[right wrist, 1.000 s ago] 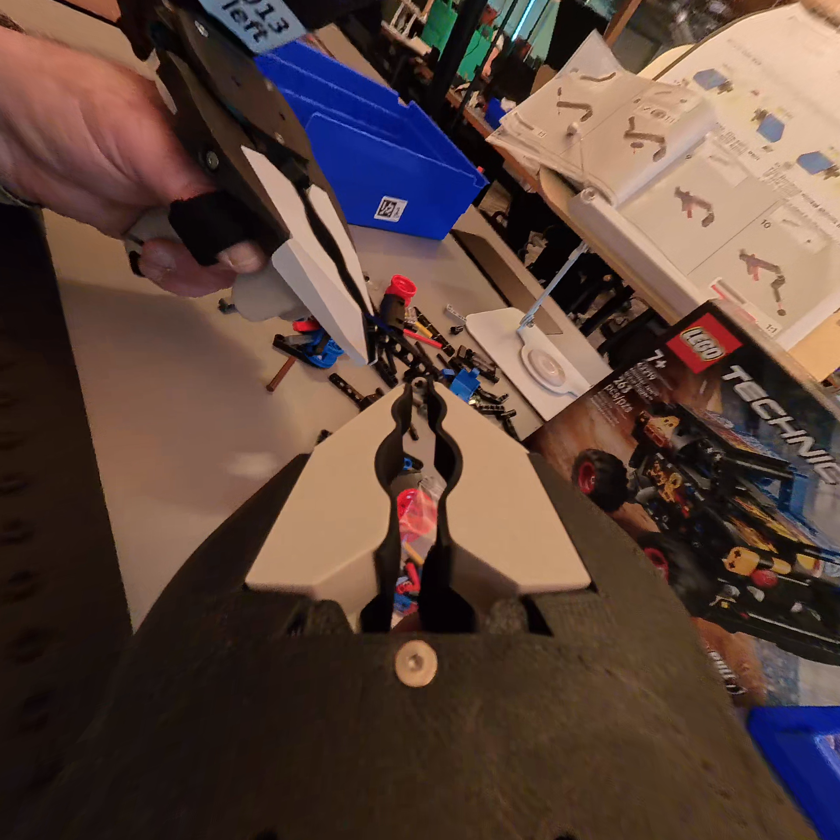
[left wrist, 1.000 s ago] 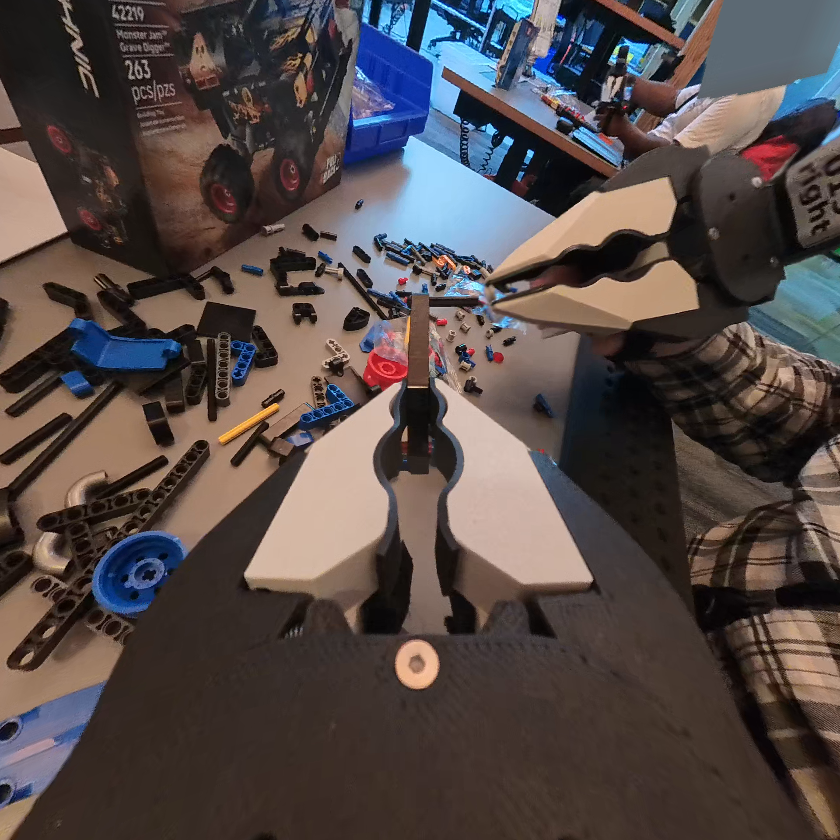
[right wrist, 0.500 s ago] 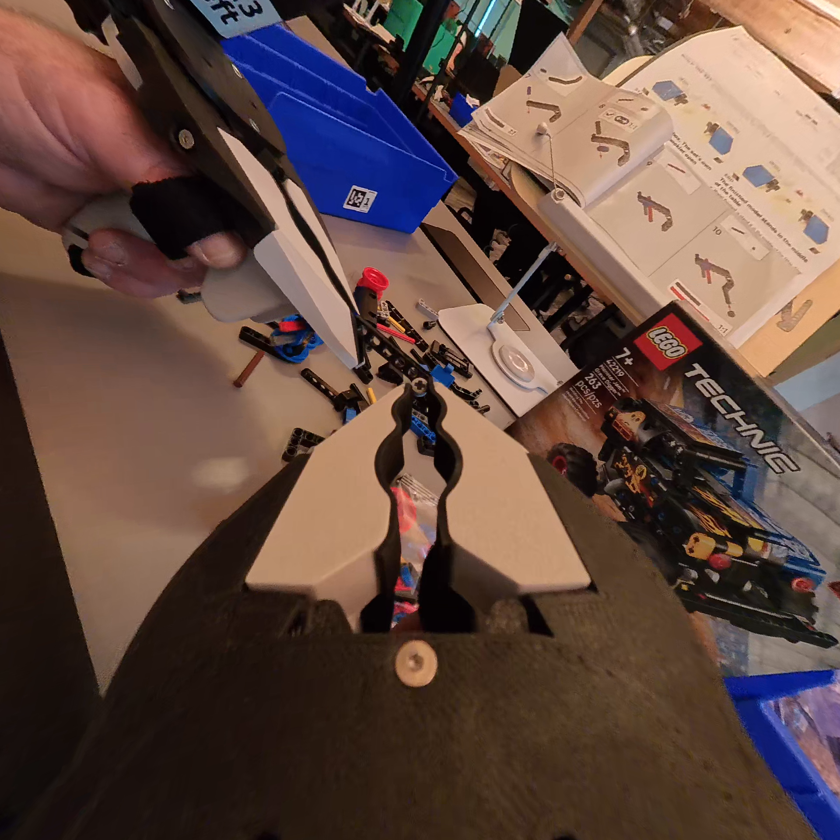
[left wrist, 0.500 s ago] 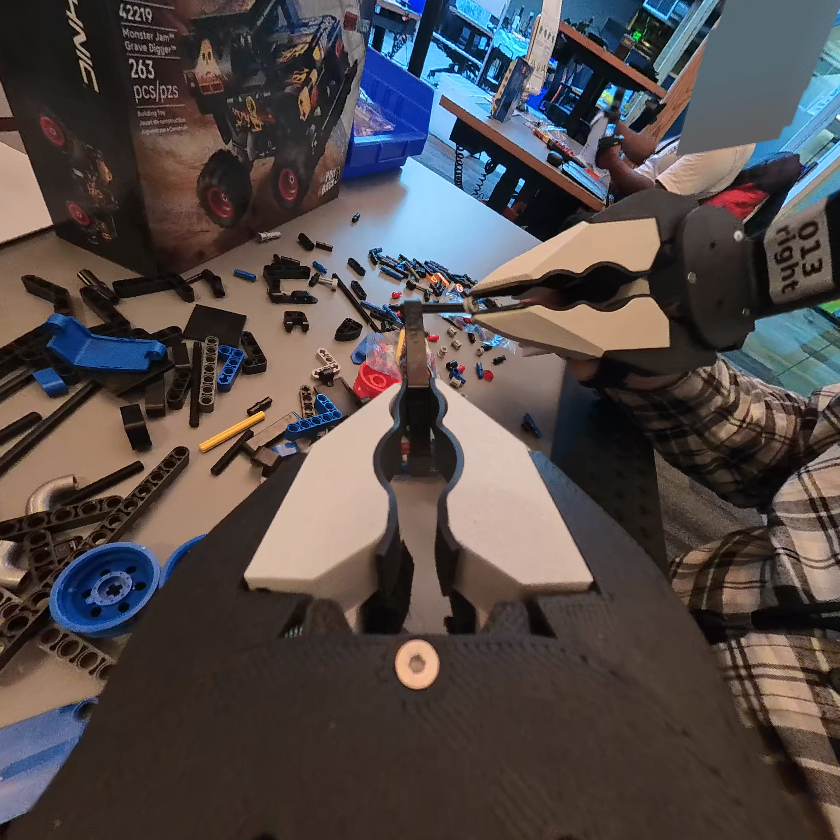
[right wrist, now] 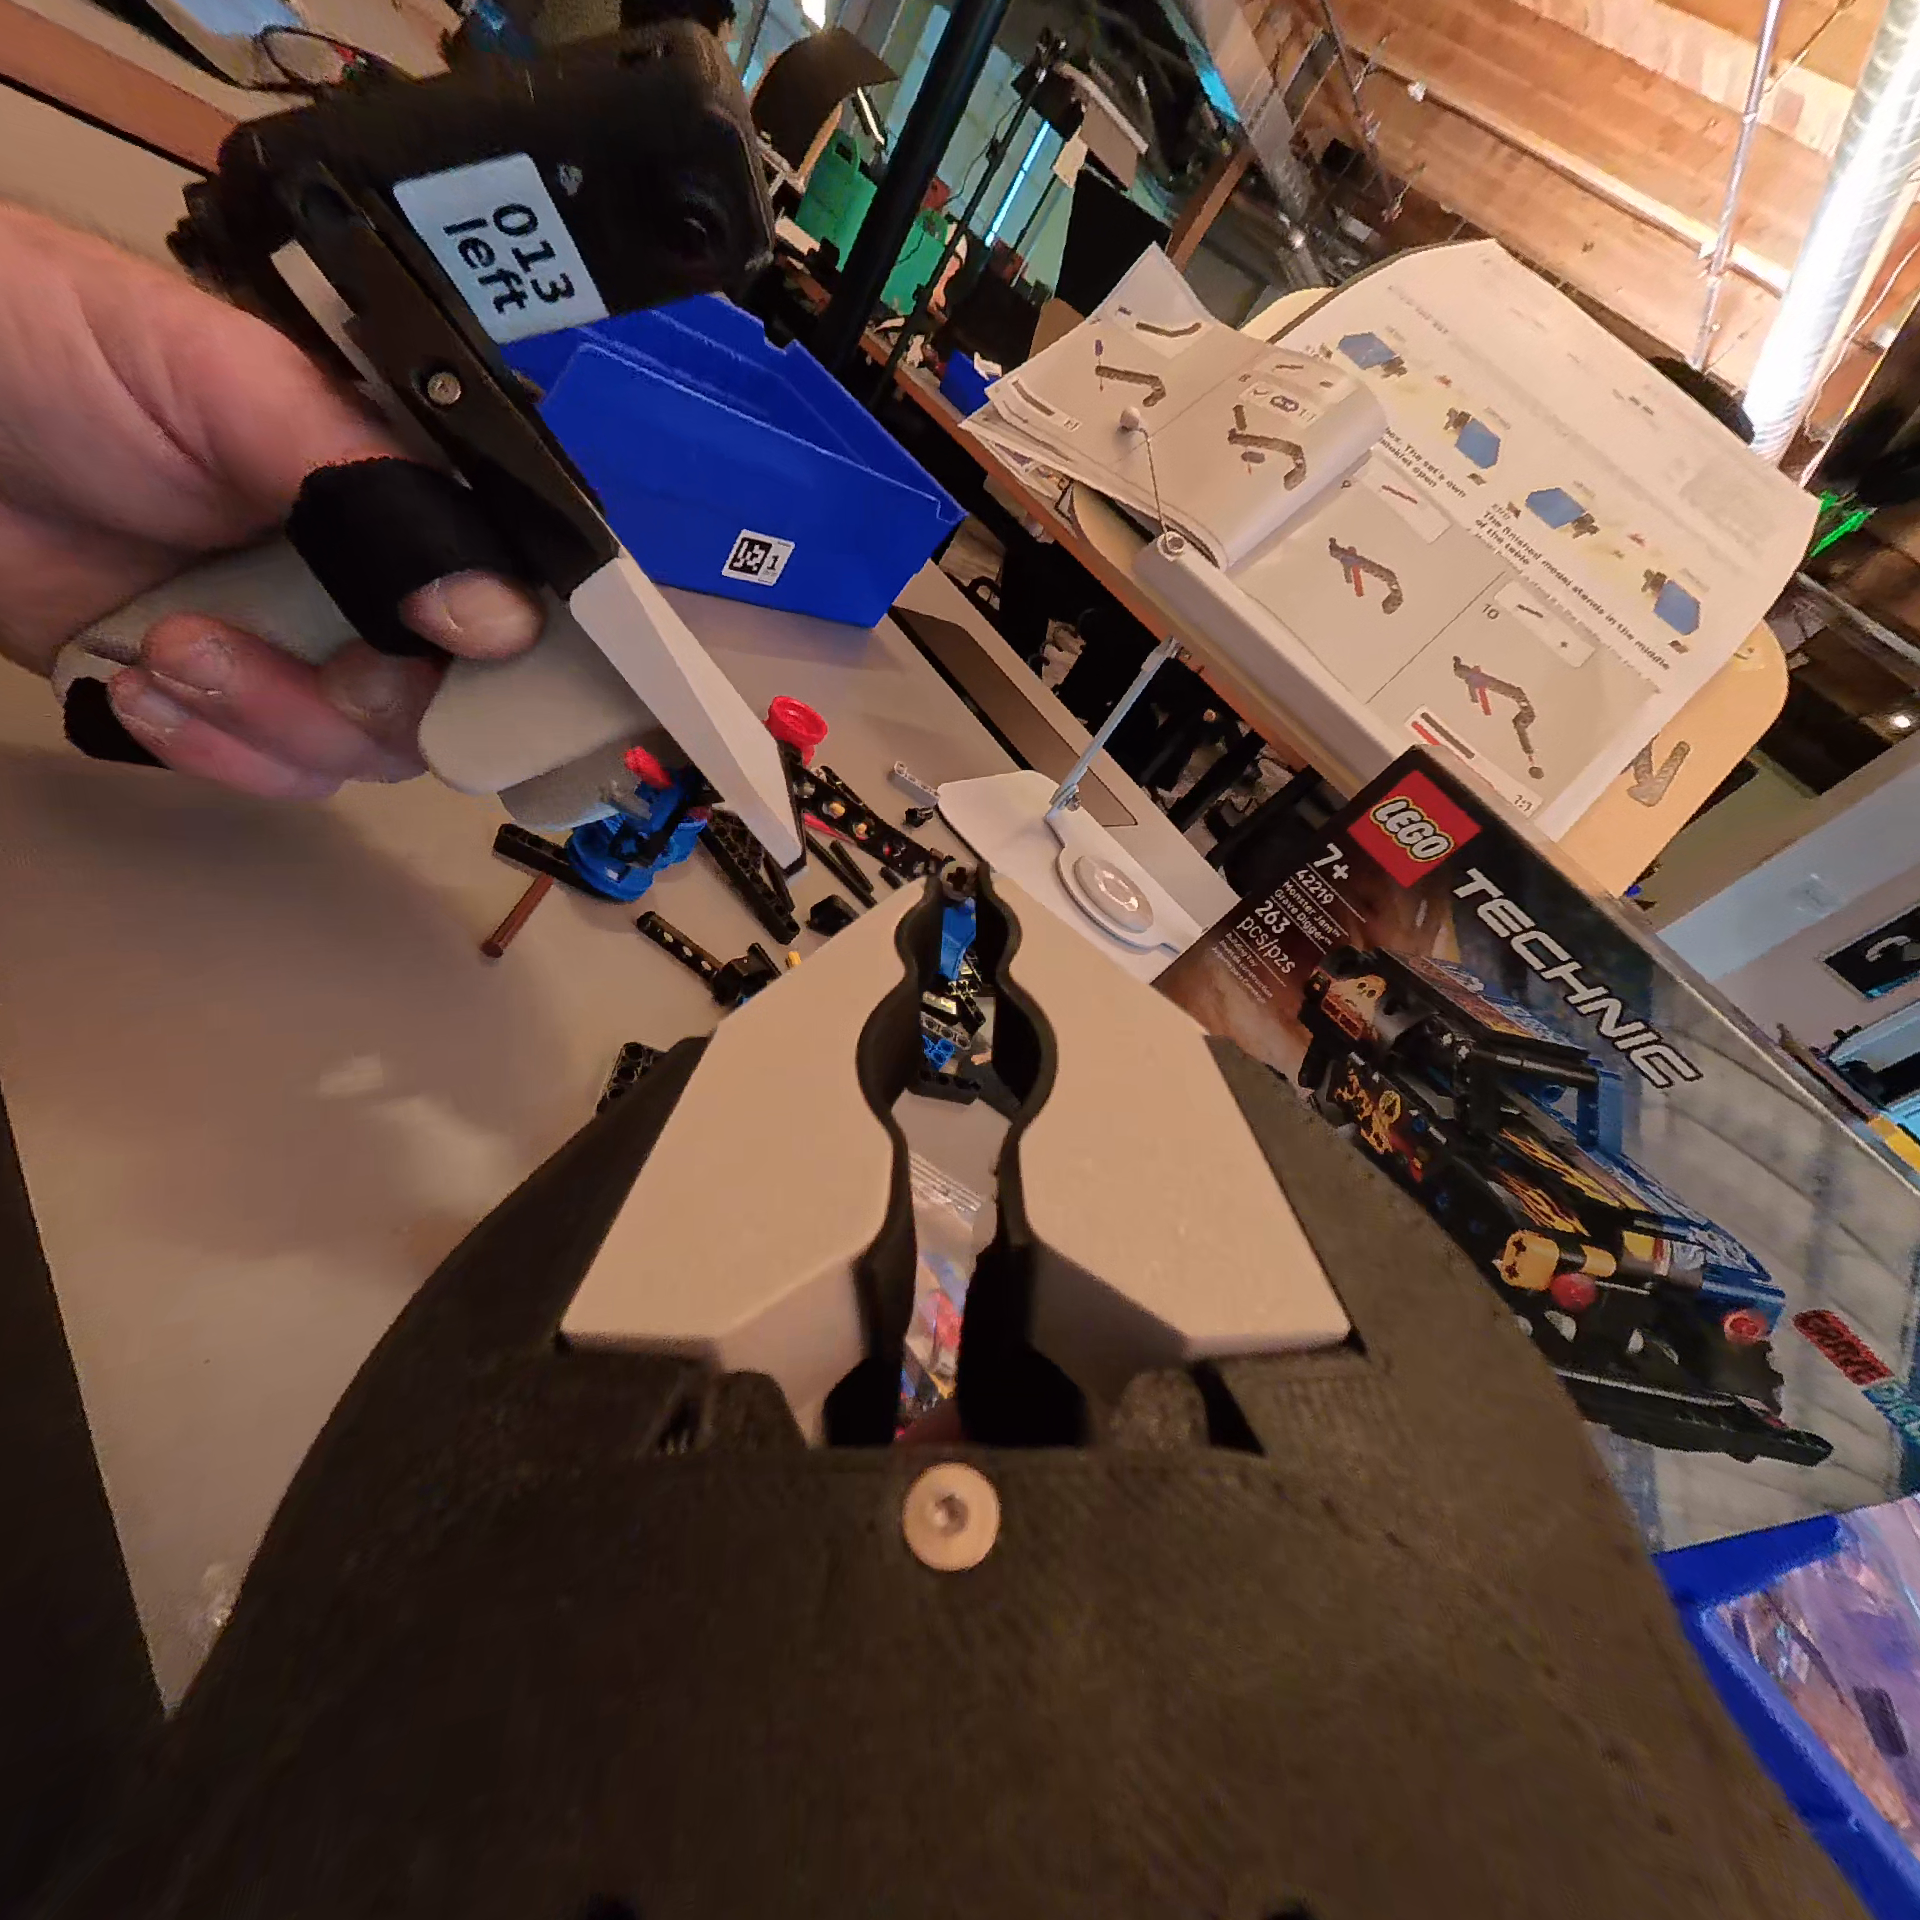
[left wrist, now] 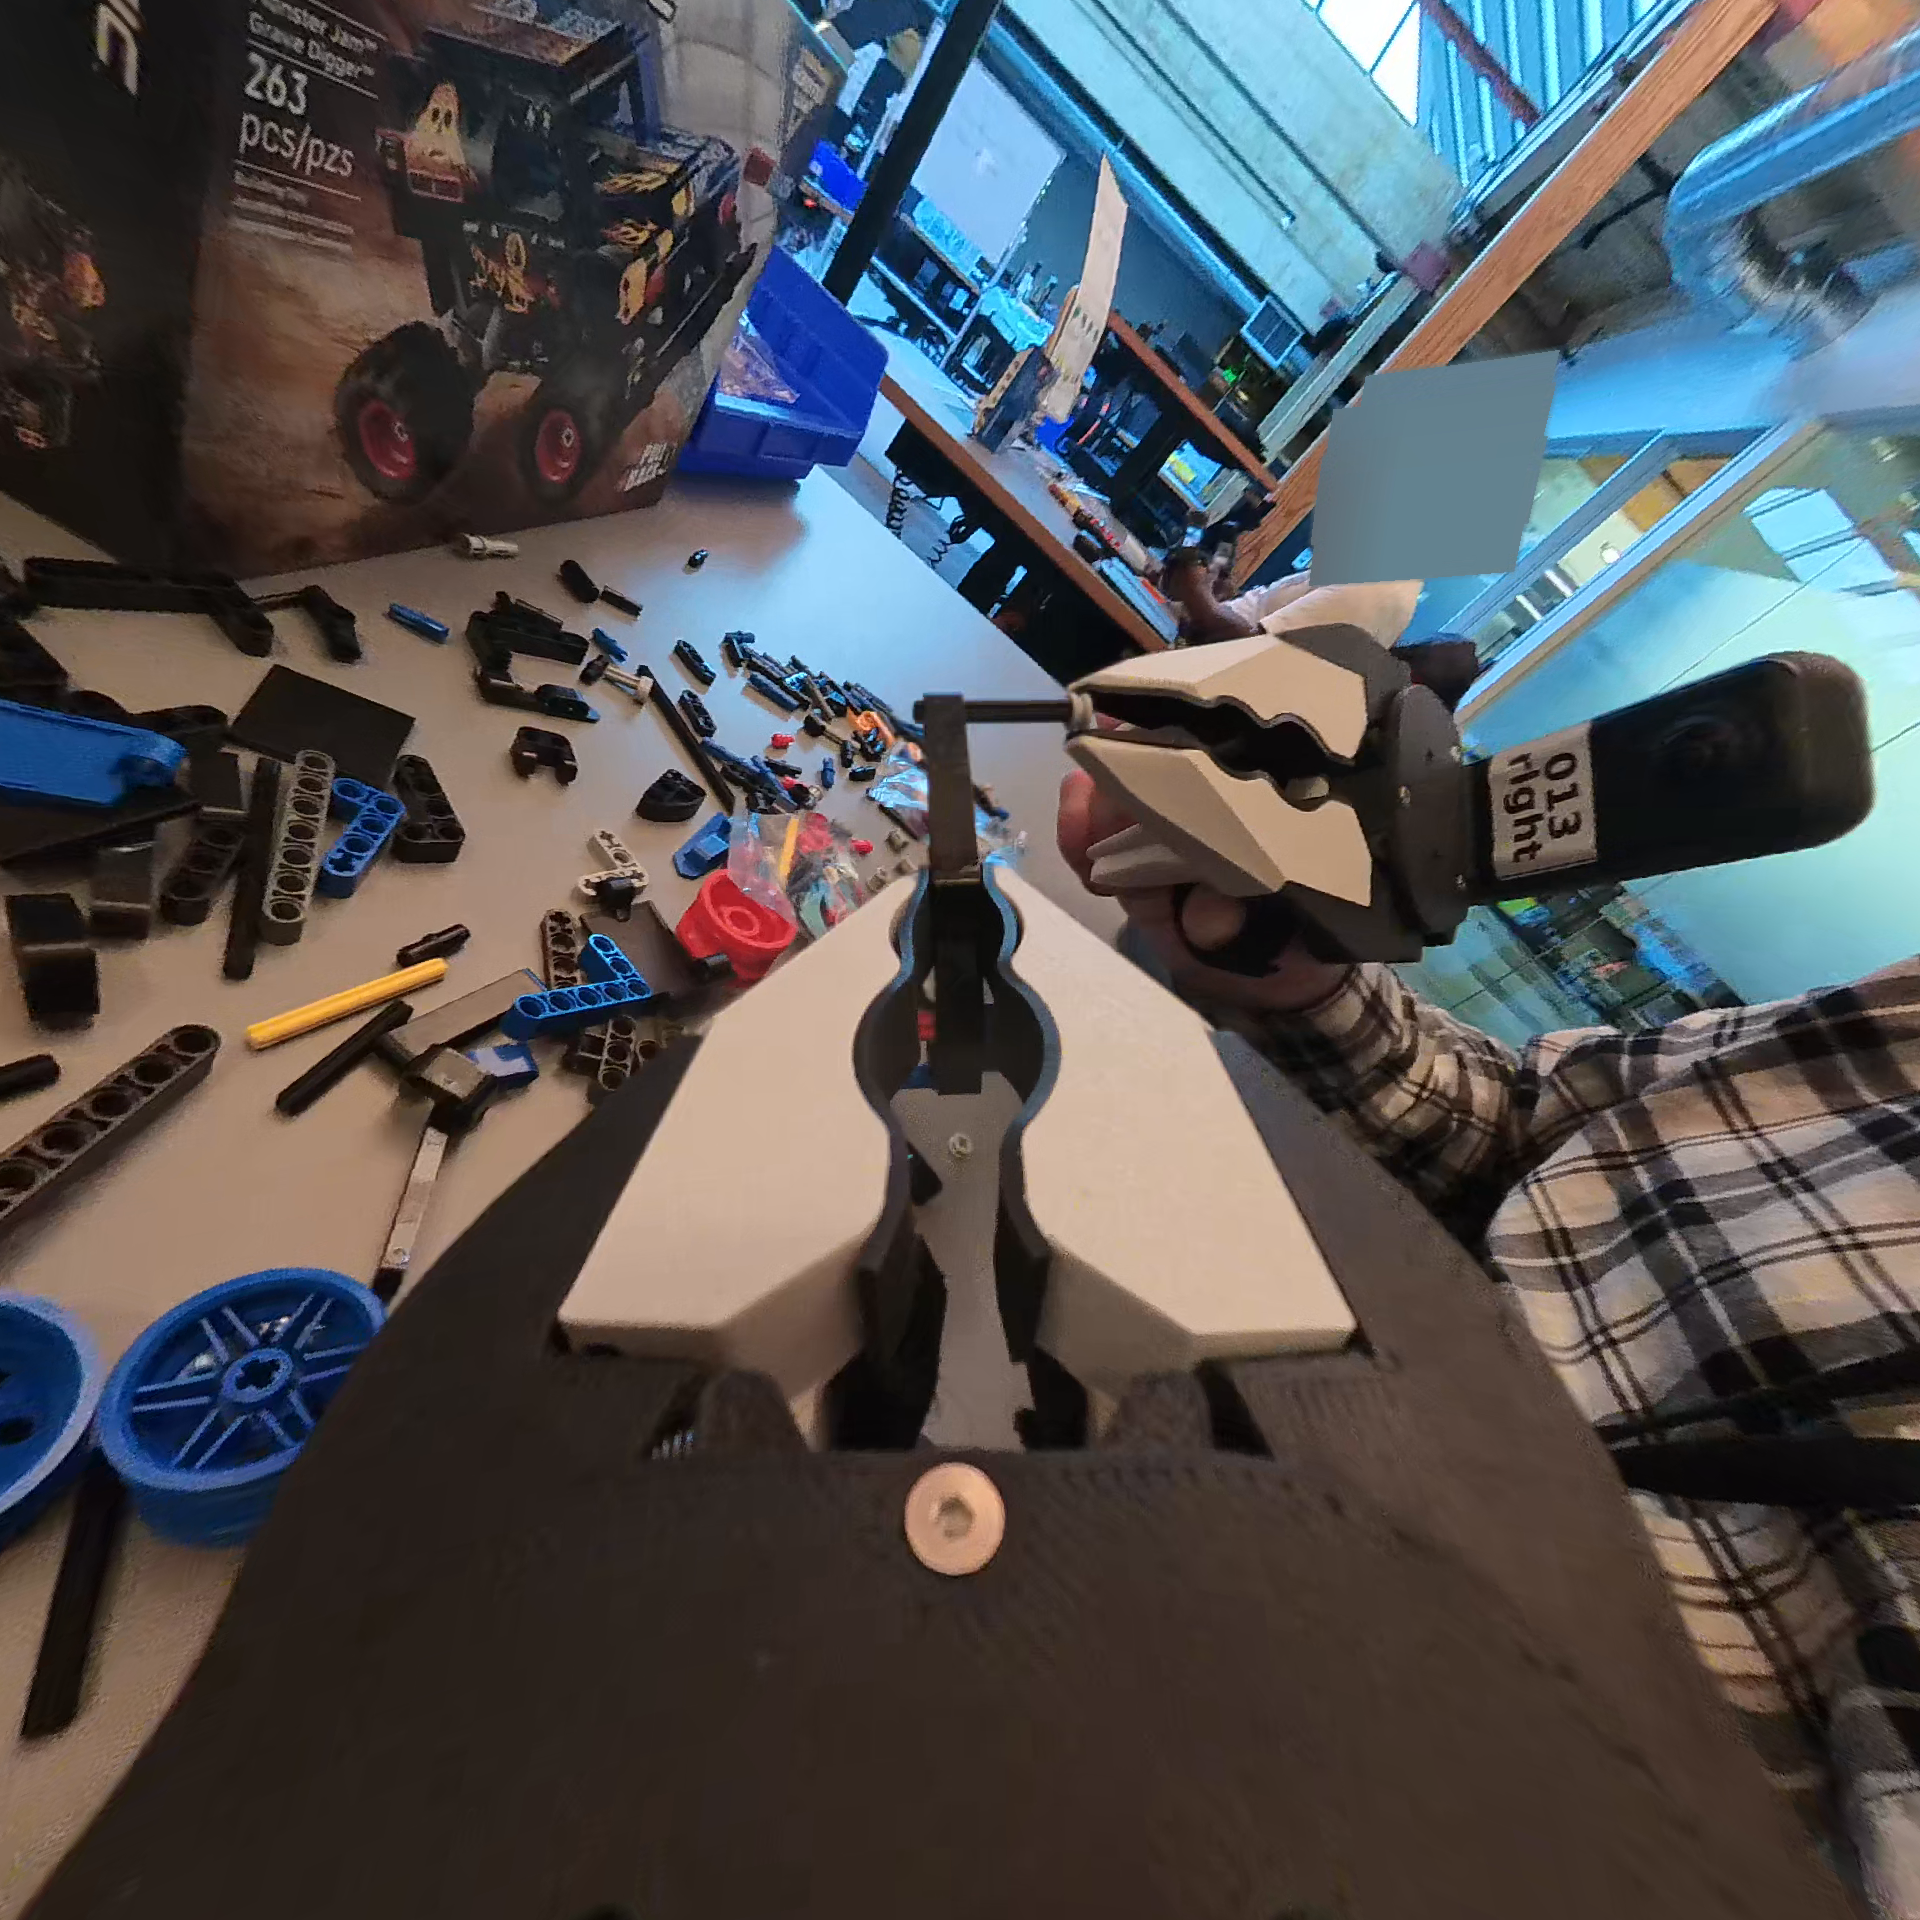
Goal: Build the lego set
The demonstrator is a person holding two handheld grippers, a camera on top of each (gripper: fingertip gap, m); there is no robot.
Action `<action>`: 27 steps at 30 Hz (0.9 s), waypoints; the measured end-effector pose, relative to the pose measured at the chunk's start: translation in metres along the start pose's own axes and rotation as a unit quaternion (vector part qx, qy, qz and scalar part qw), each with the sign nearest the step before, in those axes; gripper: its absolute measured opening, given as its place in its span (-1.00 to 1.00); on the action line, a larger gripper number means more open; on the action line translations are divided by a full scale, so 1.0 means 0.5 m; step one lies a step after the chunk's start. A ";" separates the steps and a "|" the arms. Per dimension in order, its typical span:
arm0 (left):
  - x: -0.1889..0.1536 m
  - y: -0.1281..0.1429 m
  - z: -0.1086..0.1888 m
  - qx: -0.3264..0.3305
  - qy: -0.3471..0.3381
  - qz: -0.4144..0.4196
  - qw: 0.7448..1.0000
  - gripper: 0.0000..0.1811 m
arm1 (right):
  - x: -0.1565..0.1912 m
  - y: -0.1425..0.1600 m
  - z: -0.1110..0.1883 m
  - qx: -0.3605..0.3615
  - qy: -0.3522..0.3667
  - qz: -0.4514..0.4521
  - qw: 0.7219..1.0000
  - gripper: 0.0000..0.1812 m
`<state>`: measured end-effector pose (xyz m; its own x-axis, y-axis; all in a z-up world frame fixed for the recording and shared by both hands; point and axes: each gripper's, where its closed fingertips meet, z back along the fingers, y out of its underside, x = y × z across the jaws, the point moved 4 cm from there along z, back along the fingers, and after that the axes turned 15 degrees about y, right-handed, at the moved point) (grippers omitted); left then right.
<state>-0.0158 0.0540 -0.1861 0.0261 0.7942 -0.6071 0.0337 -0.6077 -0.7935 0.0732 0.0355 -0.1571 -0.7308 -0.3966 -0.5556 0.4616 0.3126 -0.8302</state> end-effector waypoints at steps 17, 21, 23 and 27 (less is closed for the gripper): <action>-0.005 -0.008 -0.012 0.008 -0.080 -0.109 0.991 -0.94 | -0.010 -0.002 -0.015 0.028 0.029 -0.044 0.998 -0.96; -0.007 -0.012 -0.014 -0.013 -0.072 -0.098 0.992 -0.94 | -0.014 -0.005 -0.017 0.021 0.037 -0.055 0.998 -0.96; -0.008 -0.013 -0.016 -0.023 -0.065 -0.086 0.994 -0.94 | -0.017 -0.007 -0.017 0.017 0.040 -0.058 0.997 -0.96; -0.010 -0.015 -0.018 -0.047 -0.046 -0.062 0.996 -0.95 | -0.022 -0.009 -0.018 0.011 0.047 -0.061 0.997 -0.96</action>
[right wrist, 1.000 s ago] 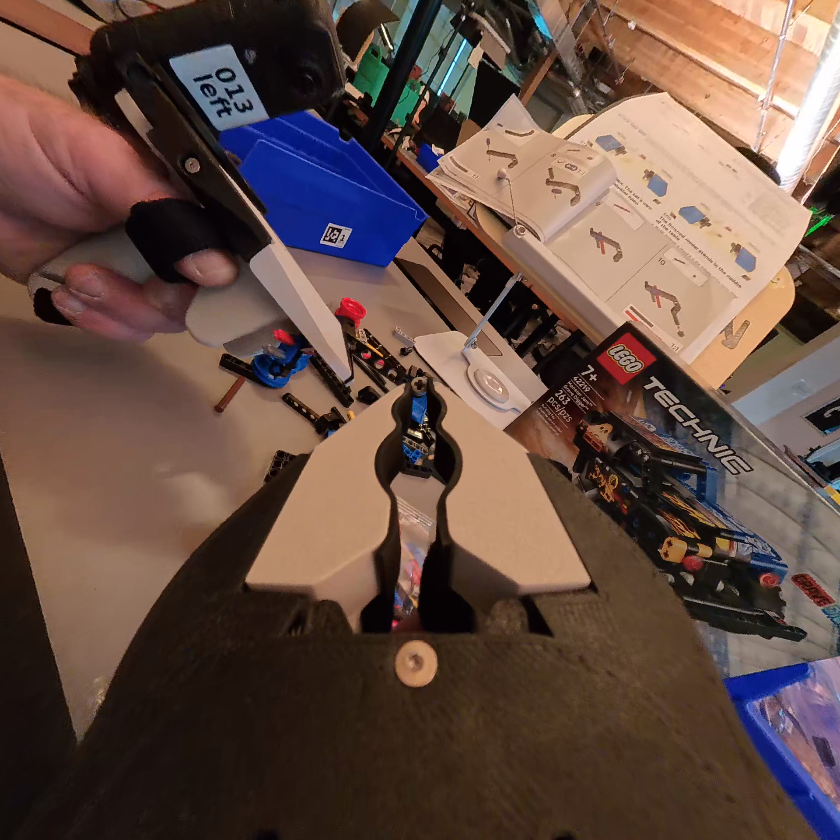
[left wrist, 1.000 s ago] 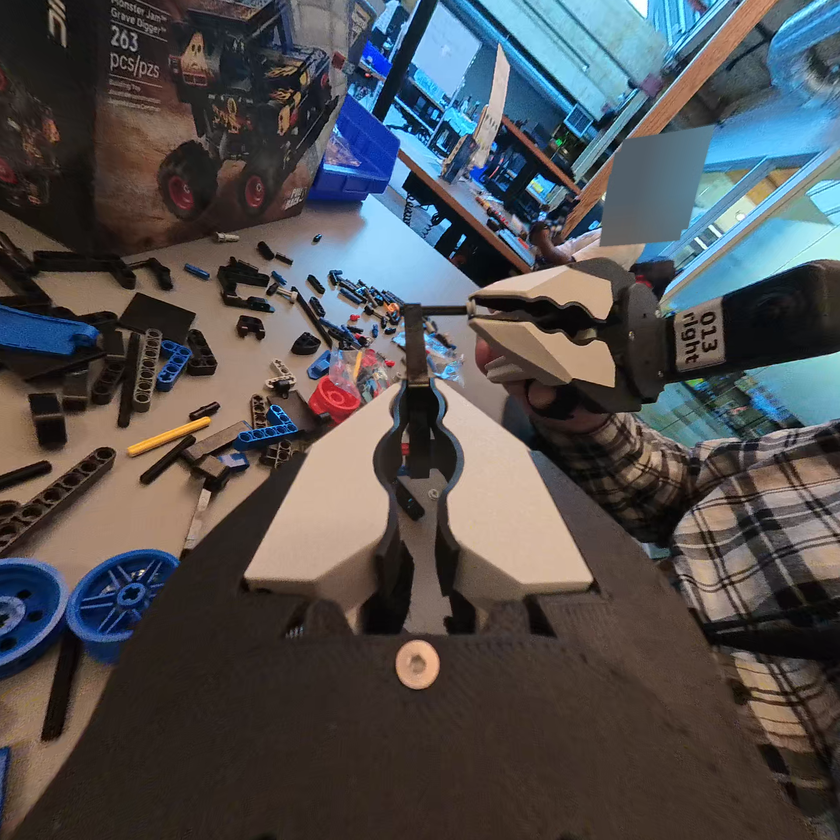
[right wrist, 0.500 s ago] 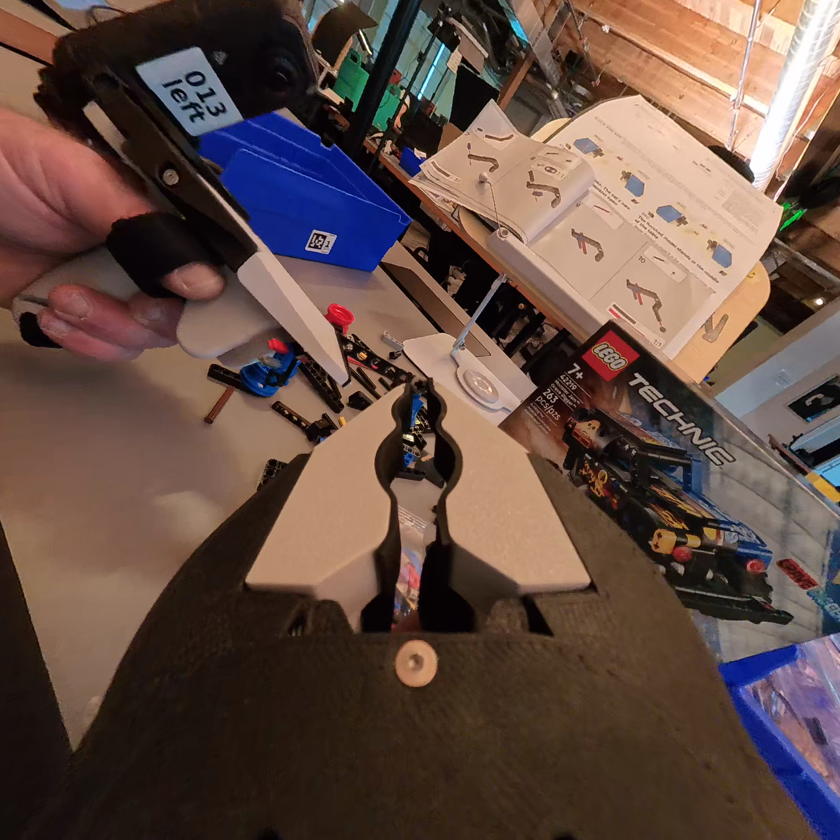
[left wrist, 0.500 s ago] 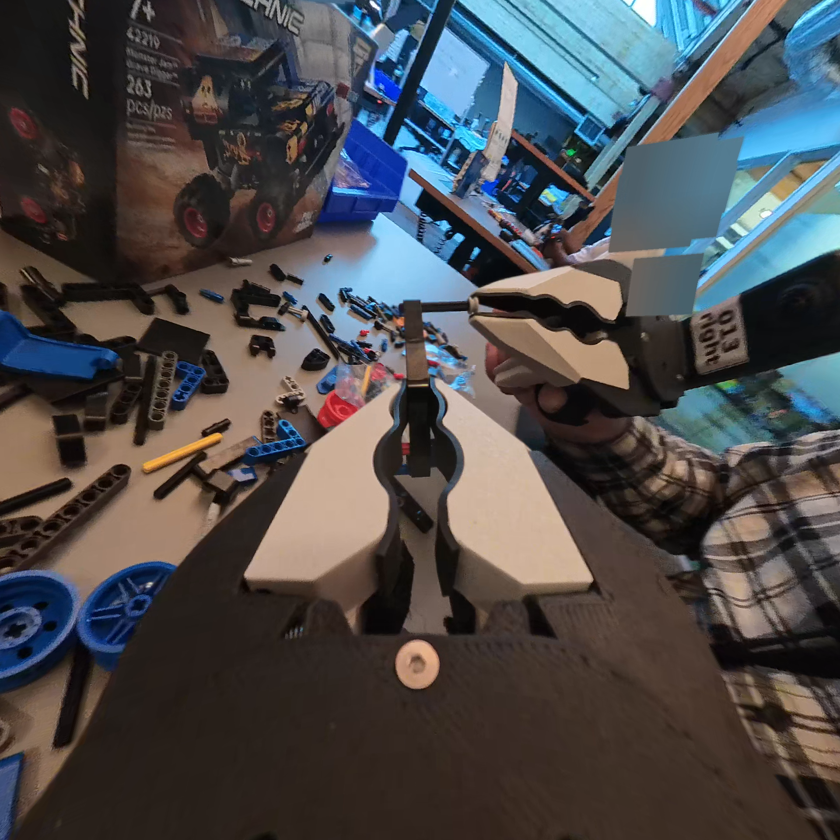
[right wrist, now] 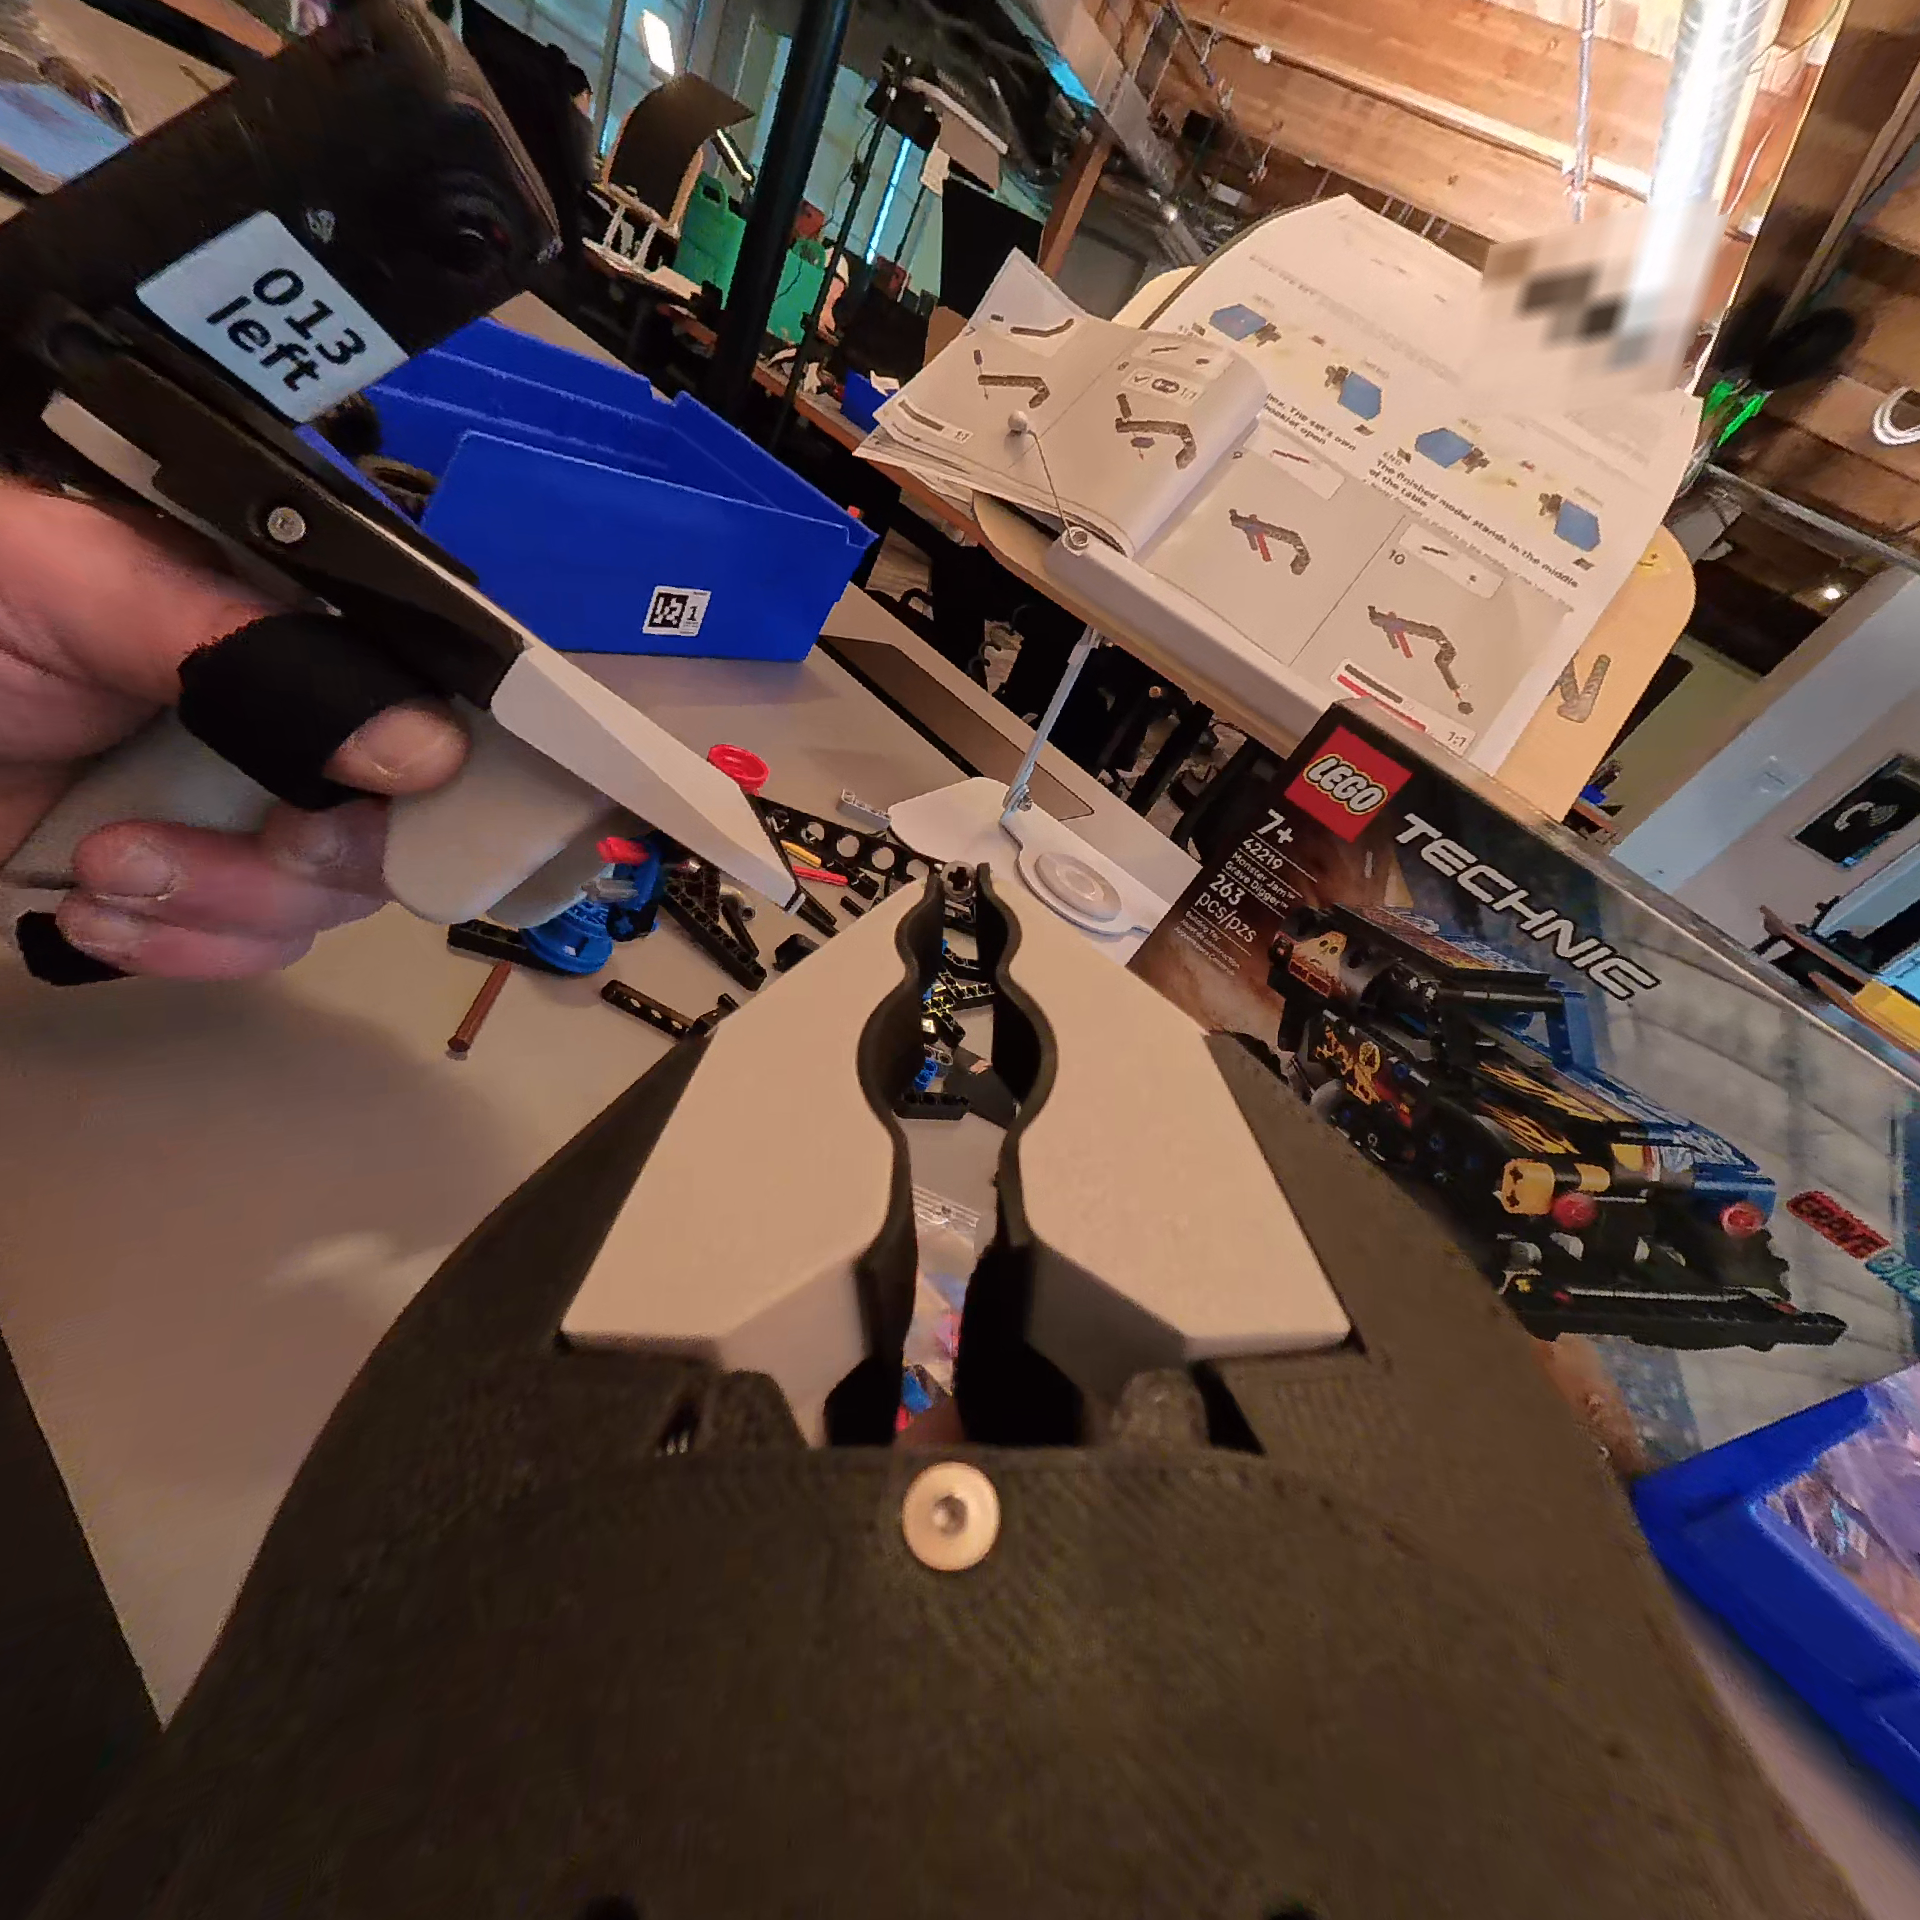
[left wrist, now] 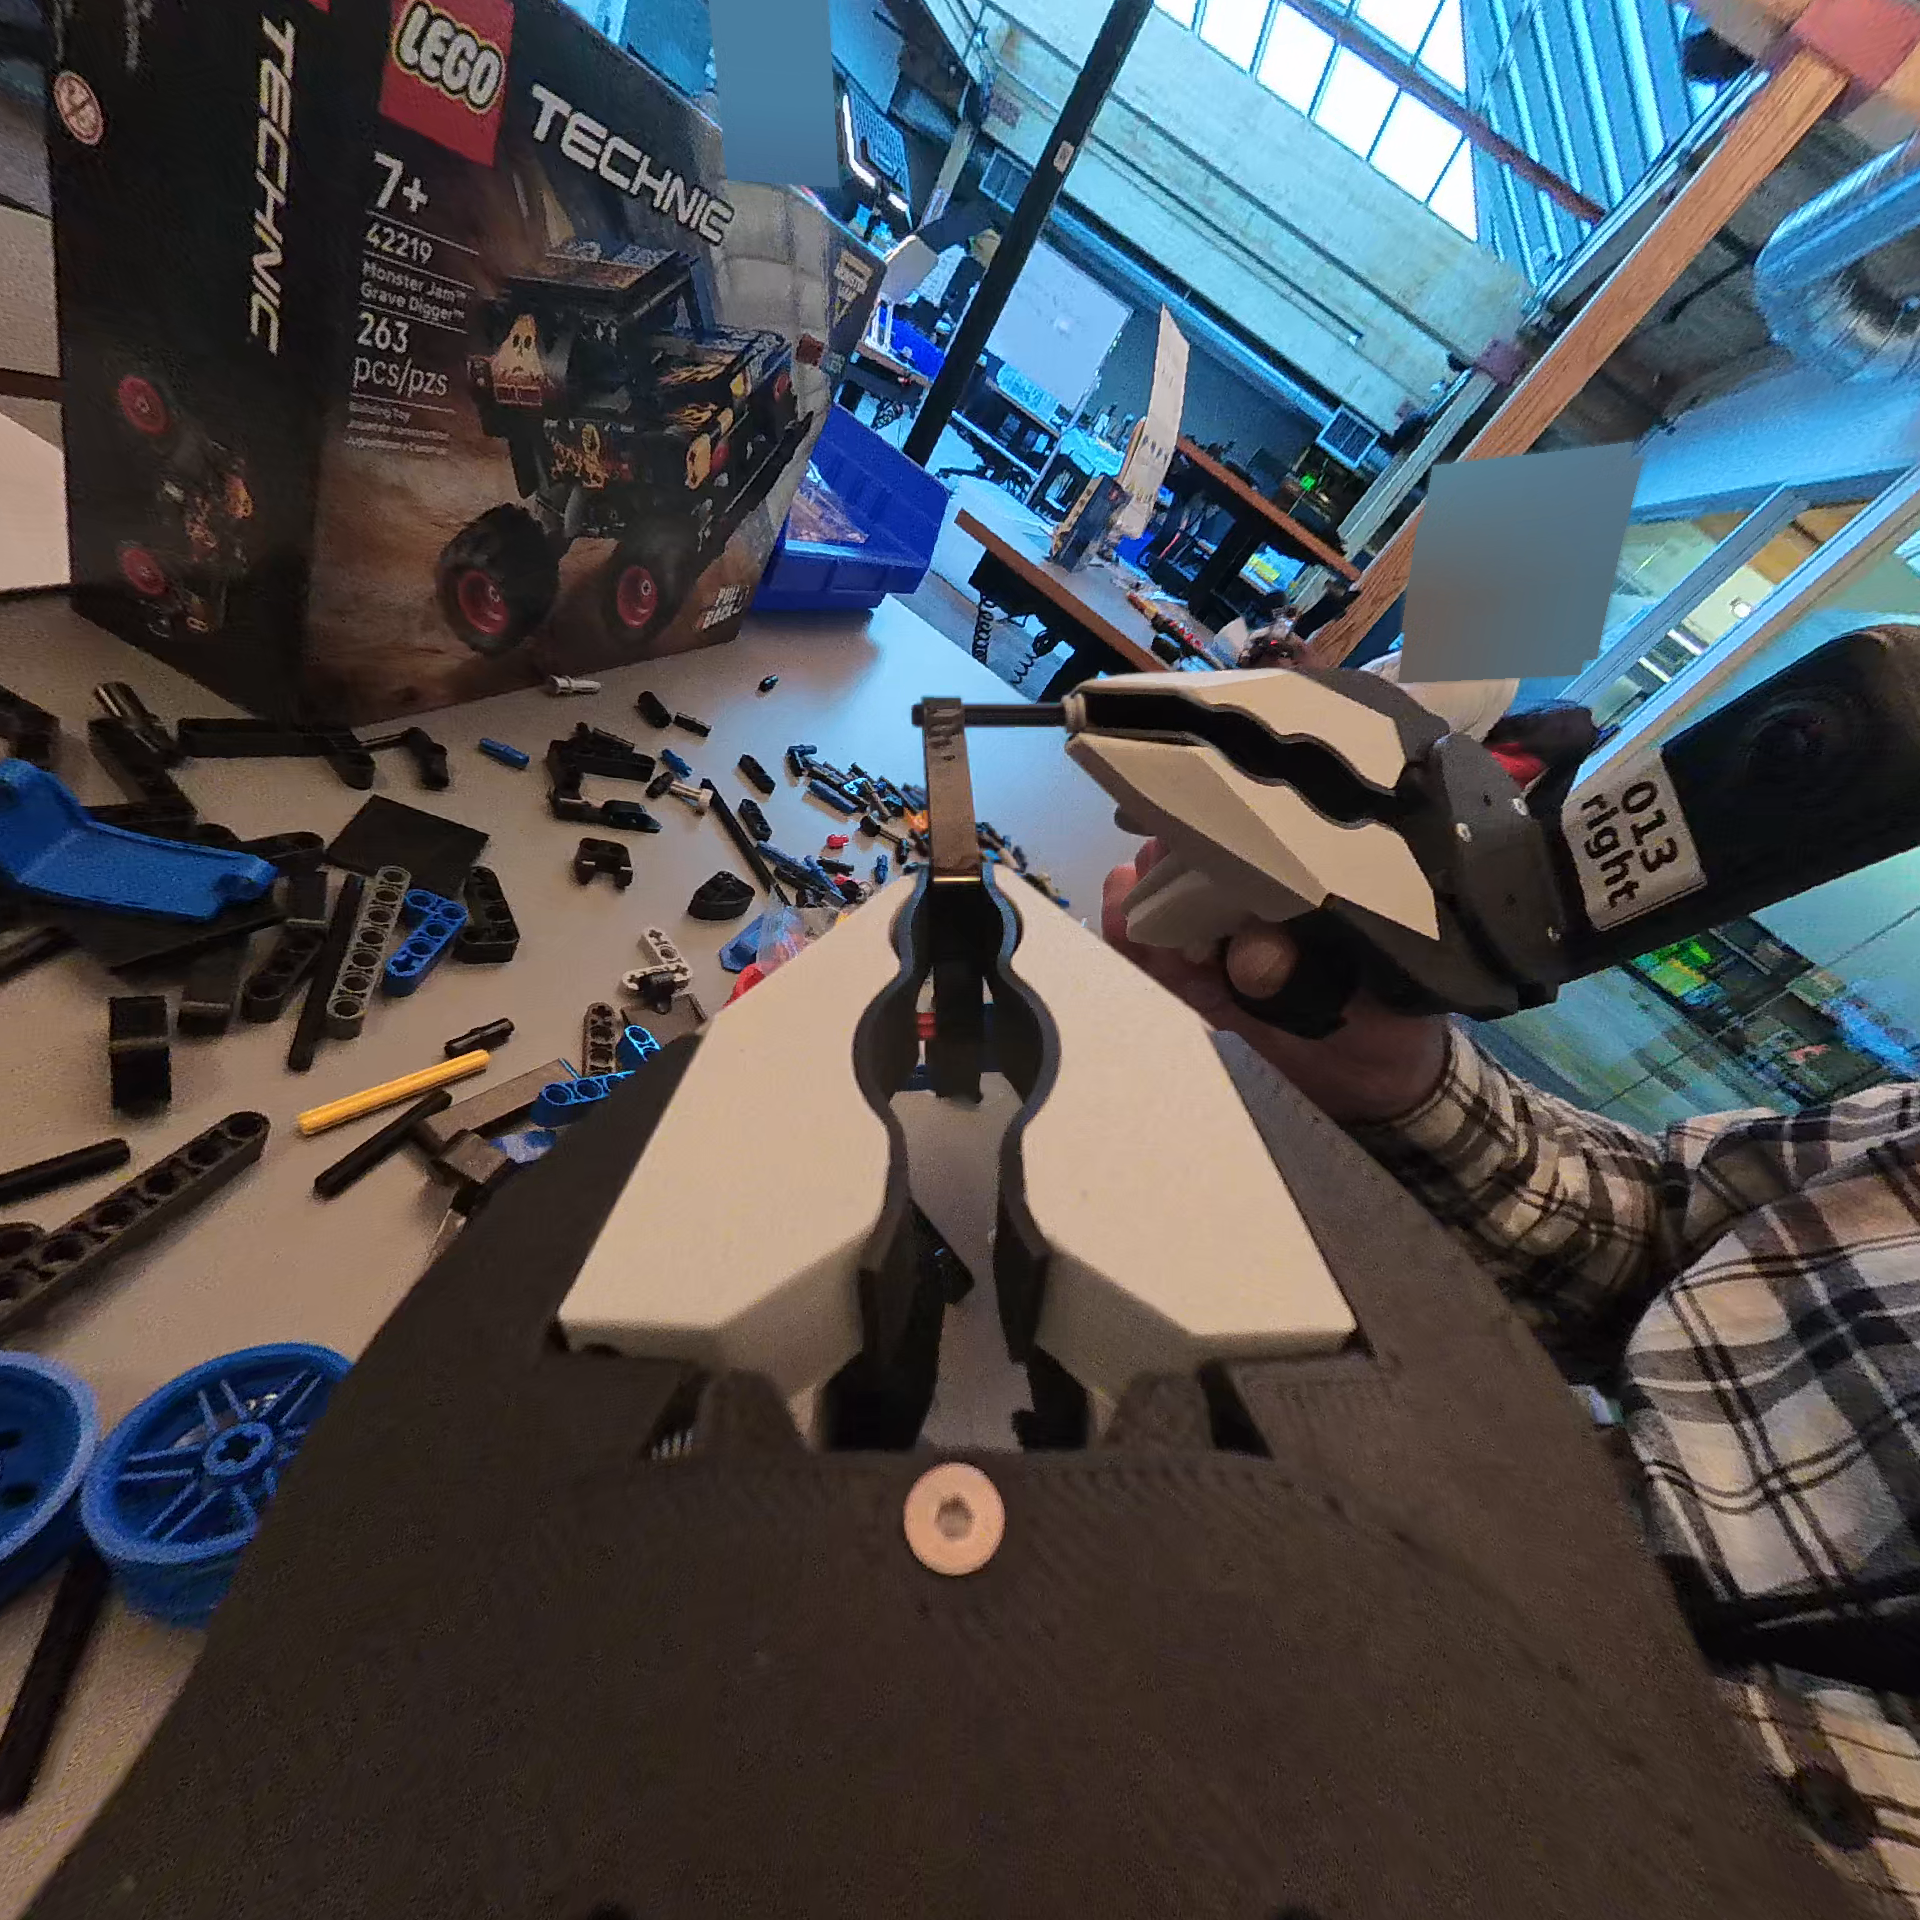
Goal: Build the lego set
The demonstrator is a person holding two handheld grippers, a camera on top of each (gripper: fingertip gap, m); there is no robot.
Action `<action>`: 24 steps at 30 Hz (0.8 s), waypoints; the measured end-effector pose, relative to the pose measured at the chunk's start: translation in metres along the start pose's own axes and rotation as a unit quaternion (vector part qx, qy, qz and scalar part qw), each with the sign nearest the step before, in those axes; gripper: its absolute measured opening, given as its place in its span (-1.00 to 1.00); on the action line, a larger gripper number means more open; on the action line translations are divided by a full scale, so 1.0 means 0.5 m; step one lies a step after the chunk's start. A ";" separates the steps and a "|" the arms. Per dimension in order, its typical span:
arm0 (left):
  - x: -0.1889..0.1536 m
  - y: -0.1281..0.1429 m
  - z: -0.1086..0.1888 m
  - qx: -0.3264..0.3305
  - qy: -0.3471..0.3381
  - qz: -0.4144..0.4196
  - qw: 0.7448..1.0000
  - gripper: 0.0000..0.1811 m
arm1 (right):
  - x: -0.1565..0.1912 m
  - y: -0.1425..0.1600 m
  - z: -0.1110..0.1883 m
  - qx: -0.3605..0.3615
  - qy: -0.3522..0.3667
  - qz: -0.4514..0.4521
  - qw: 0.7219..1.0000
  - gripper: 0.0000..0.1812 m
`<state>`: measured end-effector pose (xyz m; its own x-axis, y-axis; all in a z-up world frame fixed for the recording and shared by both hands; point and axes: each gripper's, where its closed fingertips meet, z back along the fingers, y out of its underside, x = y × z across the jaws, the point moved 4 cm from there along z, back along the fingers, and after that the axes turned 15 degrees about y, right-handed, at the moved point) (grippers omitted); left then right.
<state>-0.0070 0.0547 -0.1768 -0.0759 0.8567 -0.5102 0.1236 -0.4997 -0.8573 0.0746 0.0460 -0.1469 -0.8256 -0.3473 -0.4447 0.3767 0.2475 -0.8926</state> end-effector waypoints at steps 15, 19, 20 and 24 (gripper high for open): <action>-0.018 -0.009 -0.005 0.005 -0.042 -0.103 0.994 -0.94 | -0.007 -0.003 -0.008 -0.003 0.015 -0.025 1.000 -0.96; -0.022 -0.011 -0.006 -0.008 -0.022 -0.083 0.996 -0.93 | -0.008 -0.007 -0.008 -0.015 0.014 -0.034 0.999 -0.96; -0.024 -0.010 -0.006 -0.010 -0.015 -0.075 0.997 -0.94 | -0.009 -0.009 -0.008 -0.020 0.015 -0.035 0.999 -0.97; -0.024 -0.008 -0.009 -0.025 0.015 -0.035 0.999 -0.94 | -0.010 -0.015 -0.008 -0.035 0.021 -0.033 0.999 -0.95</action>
<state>-0.0021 0.0469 -0.1668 -0.0571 0.8934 -0.4456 0.1680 -0.4313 -0.8864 0.0741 0.0494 -0.1378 -0.8653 -0.3272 -0.3797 0.2916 0.2875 -0.9123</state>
